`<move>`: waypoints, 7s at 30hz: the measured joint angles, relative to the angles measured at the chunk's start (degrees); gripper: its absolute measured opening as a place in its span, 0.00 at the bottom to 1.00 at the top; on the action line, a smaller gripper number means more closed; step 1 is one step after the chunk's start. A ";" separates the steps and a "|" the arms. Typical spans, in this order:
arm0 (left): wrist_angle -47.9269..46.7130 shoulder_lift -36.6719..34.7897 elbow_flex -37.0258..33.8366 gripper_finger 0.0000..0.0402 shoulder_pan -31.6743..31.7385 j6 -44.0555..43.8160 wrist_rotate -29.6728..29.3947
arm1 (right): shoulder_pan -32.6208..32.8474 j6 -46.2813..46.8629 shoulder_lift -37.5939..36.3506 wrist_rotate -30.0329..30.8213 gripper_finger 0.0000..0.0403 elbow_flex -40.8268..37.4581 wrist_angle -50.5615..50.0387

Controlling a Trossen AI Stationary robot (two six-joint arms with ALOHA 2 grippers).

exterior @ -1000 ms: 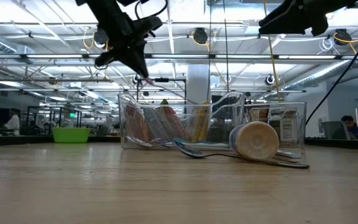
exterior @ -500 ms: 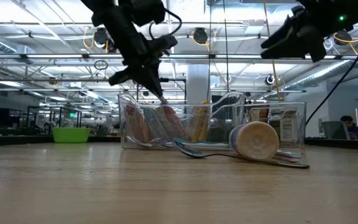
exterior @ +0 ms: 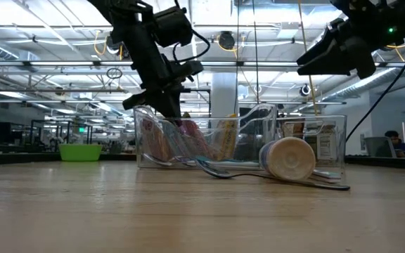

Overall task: Pick & Place Food Item
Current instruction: Put the green spoon into the bottom transparent bin, then put the blue white spoon into the bottom transparent bin

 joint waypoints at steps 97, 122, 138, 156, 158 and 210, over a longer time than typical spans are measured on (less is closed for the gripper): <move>100.60 -26.10 -44.58 0.29 -24.31 54.38 -9.73 | 3.46 14.76 0.55 -27.66 0.61 -15.76 34.24; 83.85 -21.63 -30.97 0.53 -16.71 52.23 -9.18 | -12.96 40.55 17.63 -29.73 0.61 -1.90 2.13; 84.52 -21.65 -30.93 0.60 -14.73 50.94 -9.02 | -16.72 52.59 25.52 -34.60 0.61 -12.20 26.44; 83.86 -21.65 -30.93 0.60 -15.77 45.47 0.23 | -12.46 60.26 39.89 -29.21 0.61 -11.14 39.79; 83.21 -21.65 -30.91 0.60 -16.27 44.60 0.50 | -12.46 60.13 41.10 -28.08 0.61 -9.75 39.61; 71.77 -9.63 -27.80 0.60 -23.73 21.79 -1.16 | 2.43 23.87 11.02 -23.43 0.00 -4.11 36.77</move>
